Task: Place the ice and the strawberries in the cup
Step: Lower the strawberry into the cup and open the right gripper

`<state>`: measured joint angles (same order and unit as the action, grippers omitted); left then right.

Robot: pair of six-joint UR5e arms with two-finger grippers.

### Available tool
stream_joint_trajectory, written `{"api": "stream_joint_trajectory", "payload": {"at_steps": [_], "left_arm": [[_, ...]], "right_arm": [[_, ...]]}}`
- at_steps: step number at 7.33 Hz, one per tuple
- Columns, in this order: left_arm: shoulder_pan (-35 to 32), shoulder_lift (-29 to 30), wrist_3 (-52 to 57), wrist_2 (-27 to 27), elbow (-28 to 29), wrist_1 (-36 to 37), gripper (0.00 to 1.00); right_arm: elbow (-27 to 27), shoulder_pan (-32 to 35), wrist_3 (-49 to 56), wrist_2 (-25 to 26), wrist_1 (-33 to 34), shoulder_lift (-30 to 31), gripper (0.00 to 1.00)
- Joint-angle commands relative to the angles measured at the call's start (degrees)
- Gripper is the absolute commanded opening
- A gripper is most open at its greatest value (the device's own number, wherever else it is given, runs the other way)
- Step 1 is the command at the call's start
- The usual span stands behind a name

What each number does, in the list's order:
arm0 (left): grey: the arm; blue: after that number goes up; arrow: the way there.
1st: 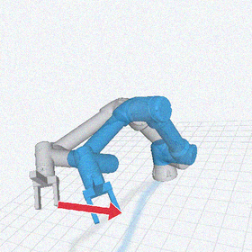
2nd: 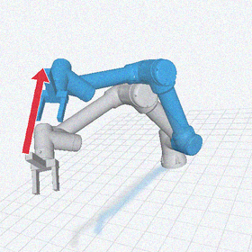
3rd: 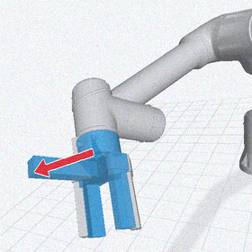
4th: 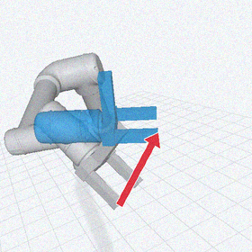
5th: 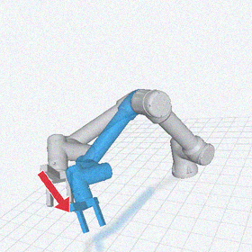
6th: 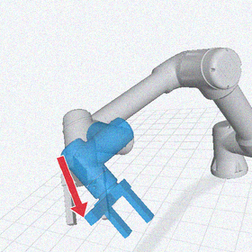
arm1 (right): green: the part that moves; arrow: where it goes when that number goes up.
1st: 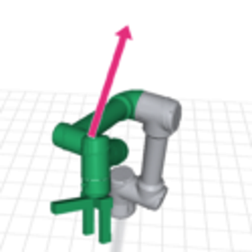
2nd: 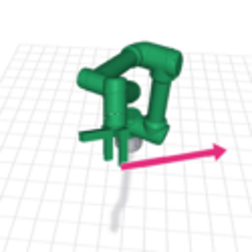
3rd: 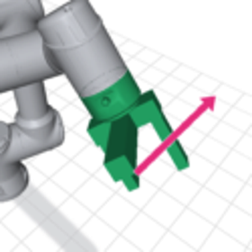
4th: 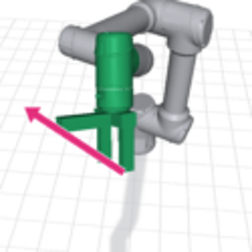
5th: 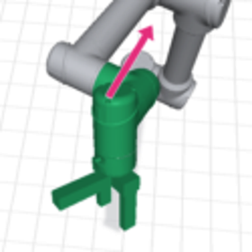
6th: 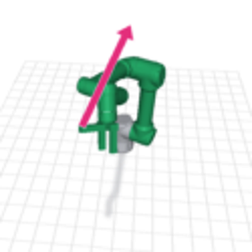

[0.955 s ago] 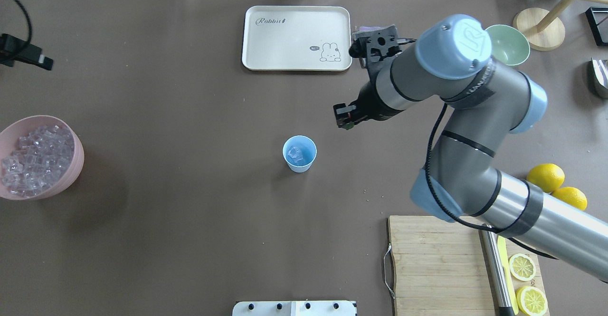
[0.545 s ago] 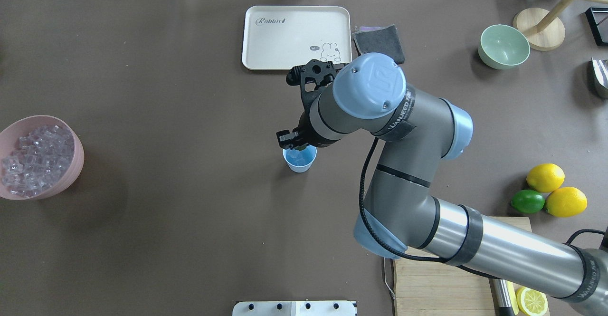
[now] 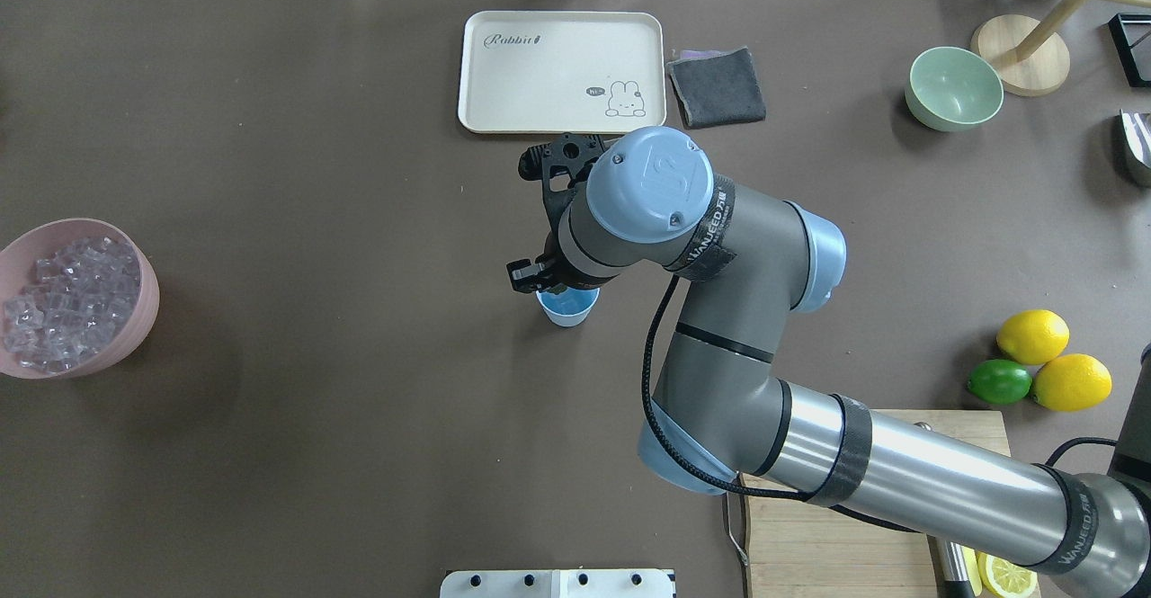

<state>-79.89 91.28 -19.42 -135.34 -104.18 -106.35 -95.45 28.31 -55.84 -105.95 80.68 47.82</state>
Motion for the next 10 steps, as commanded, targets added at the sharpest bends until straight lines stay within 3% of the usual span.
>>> {"api": "stream_joint_trajectory", "payload": {"at_steps": [1, 2, 3, 5, 8, 10], "left_arm": [[0.0, 0.3, -0.2, 0.0, 0.0, 0.1, 0.97], [0.0, 0.4, -0.2, 0.0, 0.0, 0.1, 0.97], [0.1, 0.5, -0.2, 0.0, 0.1, 0.2, 0.97], [0.1, 0.5, -0.2, 0.0, 0.5, 0.2, 0.97], [0.1, 0.7, -0.1, -0.1, 0.8, 0.2, 0.97], [0.1, 1.2, -0.3, 0.0, 0.9, 0.2, 0.97]], "right_arm": [[0.1, -0.1, 0.3, 0.0, 0.0, 1.0, 0.0], [0.1, -0.1, -0.1, 0.1, 0.0, 1.0, 0.76], [0.2, -0.1, 0.4, 1.6, -0.1, 1.2, 0.99], [-0.8, 0.2, 0.2, 2.9, -2.0, 2.2, 1.0], [-1.0, 1.6, 0.7, 10.7, -9.5, 5.3, 1.0], [-1.7, 6.1, -0.1, 10.0, -10.1, 5.4, 1.0]]}}
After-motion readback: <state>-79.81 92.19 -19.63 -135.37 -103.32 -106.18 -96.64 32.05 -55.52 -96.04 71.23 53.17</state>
